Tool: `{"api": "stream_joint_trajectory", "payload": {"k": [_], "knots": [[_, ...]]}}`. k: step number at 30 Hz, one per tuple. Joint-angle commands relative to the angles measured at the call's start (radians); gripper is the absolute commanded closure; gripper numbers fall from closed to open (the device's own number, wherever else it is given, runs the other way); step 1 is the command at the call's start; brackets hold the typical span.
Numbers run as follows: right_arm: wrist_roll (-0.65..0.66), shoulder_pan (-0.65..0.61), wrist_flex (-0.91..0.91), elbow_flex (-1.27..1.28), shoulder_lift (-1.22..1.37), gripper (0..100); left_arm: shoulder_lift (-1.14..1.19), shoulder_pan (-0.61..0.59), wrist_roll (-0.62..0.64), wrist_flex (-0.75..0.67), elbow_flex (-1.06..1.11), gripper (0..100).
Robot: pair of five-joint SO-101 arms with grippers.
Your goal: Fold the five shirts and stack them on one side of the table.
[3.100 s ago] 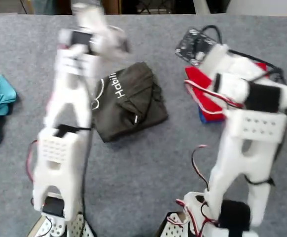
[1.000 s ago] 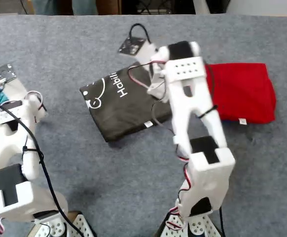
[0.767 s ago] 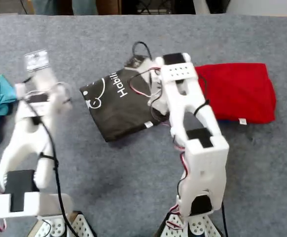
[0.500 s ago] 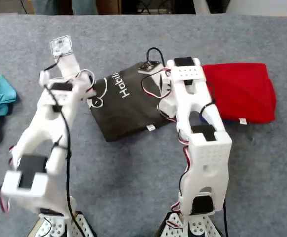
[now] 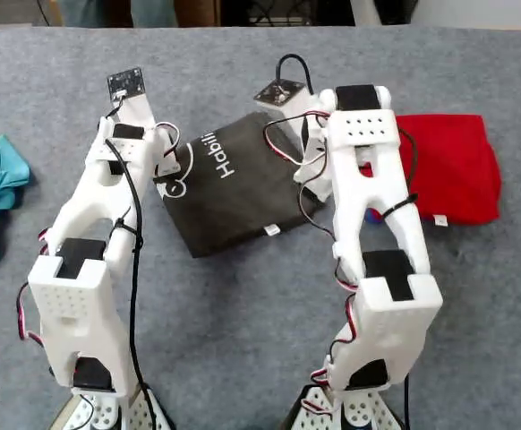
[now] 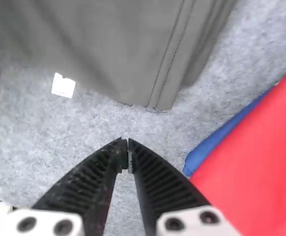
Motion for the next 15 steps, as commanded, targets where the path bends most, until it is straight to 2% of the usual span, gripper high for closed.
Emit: {"api": "stream_joint_trajectory", "payload": {"k": [1,5,10,15], "knots": [[-0.144,-0.015,-0.011,-0.054,-0.051,98.3,-0.021,-0.005,0.009,0.006,-0.051,97],[-0.427,-0.061,-0.008,-0.065,-0.027,94.9,-0.051,-0.058,0.014,0.008,-0.065,97],[-0.864,-0.11,-0.011,-0.056,0.062,76.3,-0.055,-0.136,0.014,-0.017,-0.084,97],[-0.971,-0.153,-0.064,-0.061,0.177,60.3,-0.055,-0.173,0.014,-0.002,-0.085,97]]}}
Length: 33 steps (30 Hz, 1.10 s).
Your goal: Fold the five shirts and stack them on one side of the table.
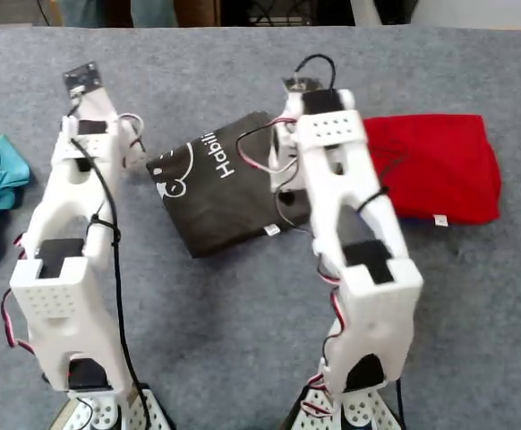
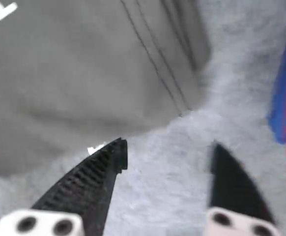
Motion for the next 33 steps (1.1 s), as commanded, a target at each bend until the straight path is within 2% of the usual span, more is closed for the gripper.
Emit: {"api": "stream_joint_trajectory", "payload": {"k": [1,9,15,17,22,24,33], "knots": [[-0.081,-0.034,-0.037,-0.056,0.051,58.5,-0.055,-0.016,0.014,-0.006,-0.054,97],[-0.201,-0.035,-0.046,-0.346,0.278,57.3,-0.054,-0.016,0.014,-0.008,-0.054,97],[-0.199,-0.031,-0.035,-0.512,0.532,57.7,-0.054,-0.018,0.011,-0.008,-0.054,97],[-0.164,-0.018,0.011,-0.57,0.587,62.7,-0.054,-0.018,0.011,-0.008,-0.054,97],[-0.129,0.006,0.12,-0.739,0.687,91.3,-0.054,-0.019,0.008,-0.008,-0.054,97],[-0.129,0.023,0.135,-0.788,0.708,98.4,-0.054,-0.019,0.008,-0.008,-0.054,97],[-0.13,0.066,0.14,-0.814,0.638,98.5,-0.054,-0.019,0.008,-0.008,-0.054,97]]}}
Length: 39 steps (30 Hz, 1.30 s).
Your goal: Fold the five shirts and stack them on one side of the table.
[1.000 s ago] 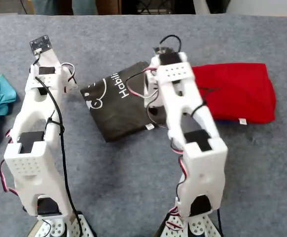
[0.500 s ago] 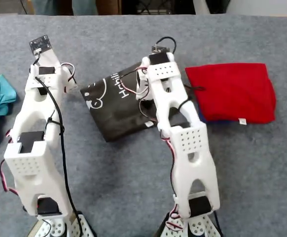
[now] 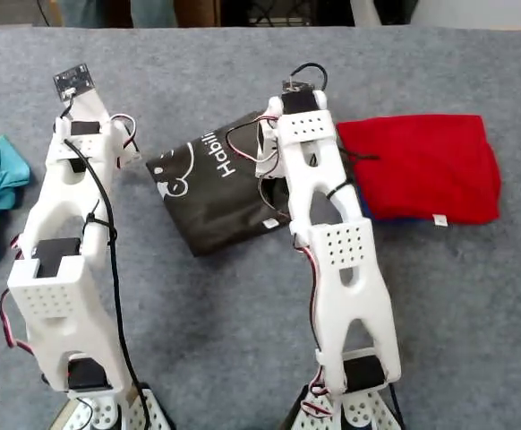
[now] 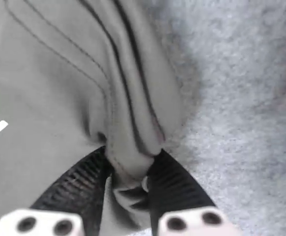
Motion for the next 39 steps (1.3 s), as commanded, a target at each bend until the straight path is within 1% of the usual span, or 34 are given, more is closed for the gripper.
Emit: {"api": "stream_joint_trajectory", "payload": {"k": [1,9,20,26,35,39], "knots": [[0.006,0.051,0.002,-0.01,-0.07,98.5,-0.054,-0.012,0.002,-0.008,-0.054,97],[0.106,0.052,-0.002,-0.013,-0.285,98.5,-0.054,-0.012,0.002,-0.008,-0.054,97],[0.407,0.183,0.002,0.073,-0.45,98.5,-0.054,-0.012,0.002,-0.008,-0.053,97],[0.517,0.31,0.002,0.087,-0.538,98.5,-0.054,-0.012,0.002,-0.008,-0.053,97],[0.585,0.559,-0.003,0.079,-0.573,98.5,-0.052,-0.01,0.002,-0.008,-0.053,97],[0.614,0.644,-0.005,0.079,-0.572,98.5,-0.052,-0.01,0.002,-0.008,-0.053,97]]}}
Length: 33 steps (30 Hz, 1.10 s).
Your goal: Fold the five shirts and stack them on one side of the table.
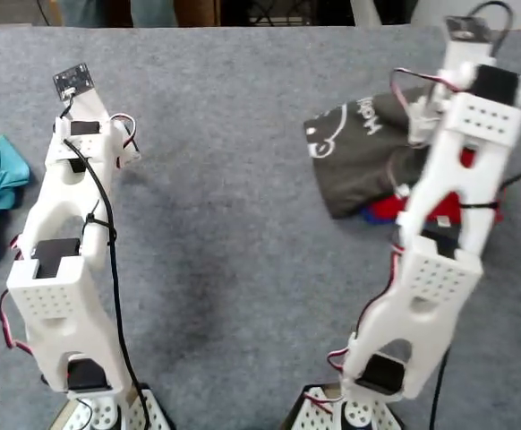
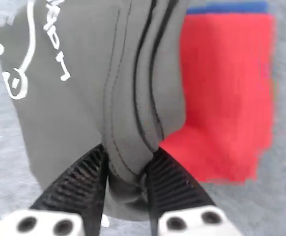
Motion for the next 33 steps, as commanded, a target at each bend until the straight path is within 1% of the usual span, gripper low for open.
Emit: {"api": "stream_joint_trajectory", "payload": {"k": [1,7,9,15,21,33], "knots": [[0.028,0.084,-0.005,-0.012,-0.074,98.5,-0.052,-0.01,0.002,-0.008,-0.053,97],[0.035,0.176,-0.103,-0.005,-0.073,98.4,-0.052,-0.008,0.002,-0.005,-0.045,97],[0.054,0.183,-0.114,-0.004,-0.073,98.4,-0.052,-0.008,0.002,-0.008,-0.035,97],[0.054,0.186,-0.112,-0.008,-0.074,98.4,-0.052,-0.008,0.002,-0.008,-0.028,97],[0.087,0.196,-0.074,-0.013,-0.074,98.3,-0.052,-0.01,0.002,-0.008,-0.028,97],[0.083,0.232,-0.086,-0.004,-0.068,98.2,-0.052,-0.004,0.002,-0.008,-0.027,97]]}}
